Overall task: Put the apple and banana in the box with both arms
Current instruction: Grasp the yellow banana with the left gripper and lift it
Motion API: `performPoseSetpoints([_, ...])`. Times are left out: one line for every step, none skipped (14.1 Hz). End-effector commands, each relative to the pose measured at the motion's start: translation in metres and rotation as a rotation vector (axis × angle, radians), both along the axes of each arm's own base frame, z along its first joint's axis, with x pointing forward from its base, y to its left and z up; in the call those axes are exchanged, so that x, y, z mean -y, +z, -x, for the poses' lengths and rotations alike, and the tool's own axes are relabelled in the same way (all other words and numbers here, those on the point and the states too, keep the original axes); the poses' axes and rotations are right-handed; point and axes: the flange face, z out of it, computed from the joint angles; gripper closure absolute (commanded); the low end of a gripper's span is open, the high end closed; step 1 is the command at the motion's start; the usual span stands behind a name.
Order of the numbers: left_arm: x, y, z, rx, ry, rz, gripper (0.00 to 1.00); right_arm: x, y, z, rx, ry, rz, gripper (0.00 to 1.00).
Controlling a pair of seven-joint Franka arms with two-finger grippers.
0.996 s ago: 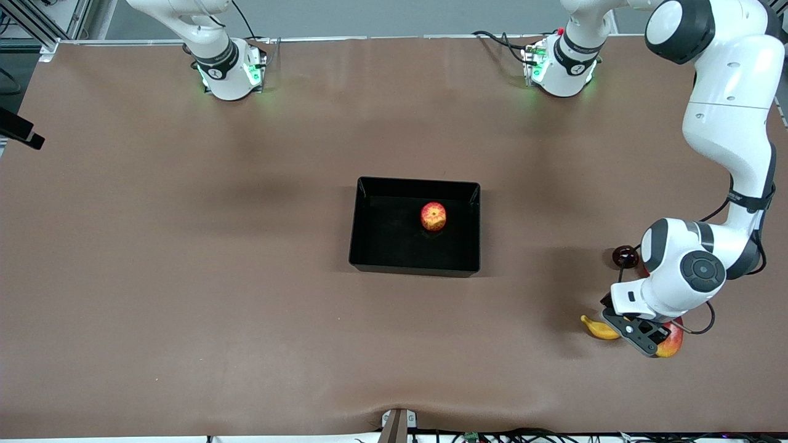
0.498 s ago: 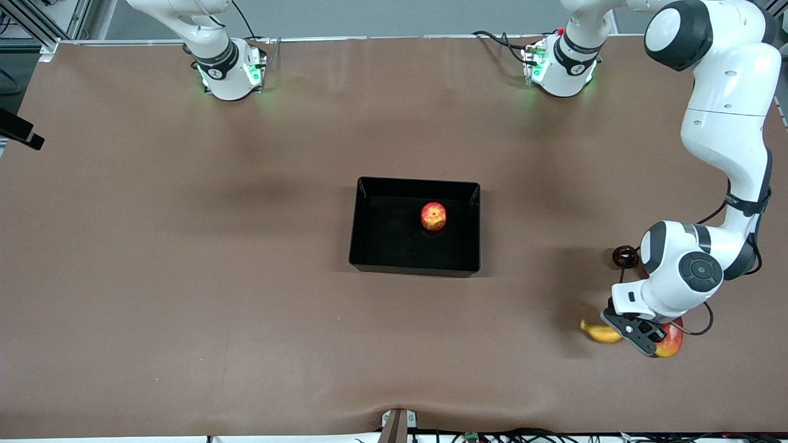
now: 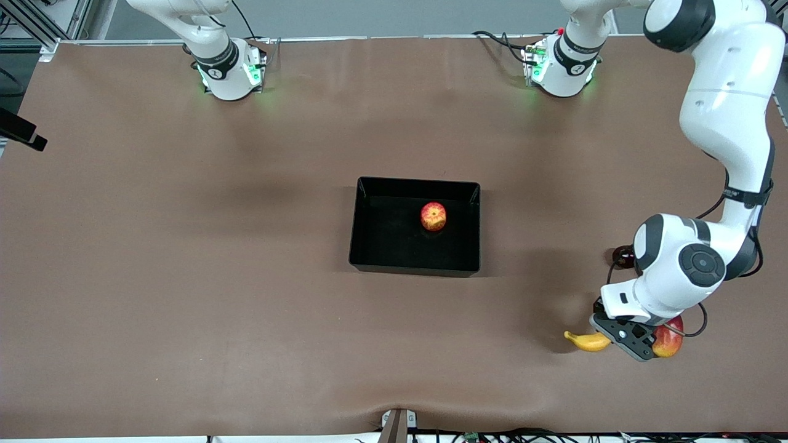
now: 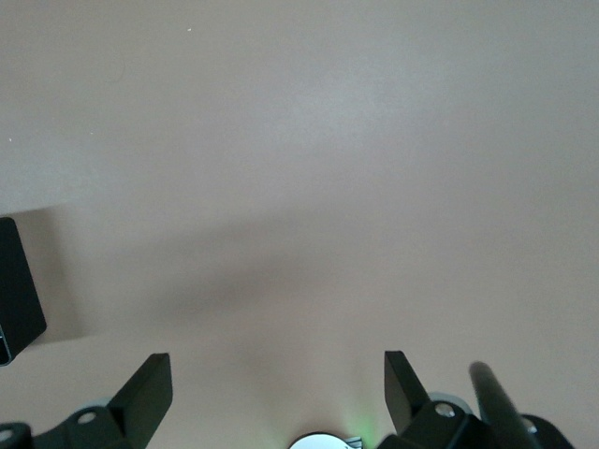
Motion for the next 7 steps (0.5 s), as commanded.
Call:
performPoseSetpoints([0.04,0.069,0.022,-0.063,0.127,0.016,1.0,0.004,0.0,0.0,0.003,0.001,-0.009,0.0])
performPoseSetpoints([0.062,0.085,0.032,-0.099,0.195,0.03,1.0,0.003,0.0,0.0,0.003,0.003,-0.009,0.0])
performPoseSetpoints([0.084,0.099,0.042,-0.124,0.266,0.045,1.0,0.003,0.0,0.0,0.004,0.004,-0.009,0.0])
performPoseSetpoints([0.109,0.11,0.053,-0.147,0.322,0.066,1.0,0.003,0.0,0.0,0.003,0.004,-0.009,0.0])
performPoseSetpoints([0.133,0.117,0.062,-0.169,0.374,0.089,1.0,0.003,-0.001,0.0,0.0,0.004,-0.009,0.0])
performPoseSetpoints([0.155,0.12,0.072,-0.186,0.436,0.102,1.0,0.003,-0.001,0.0,0.0,0.001,-0.009,0.0])
performPoseSetpoints([0.188,0.121,0.085,-0.198,0.496,0.106,1.0,0.003,-0.001,0.0,0.001,0.003,-0.009,0.0])
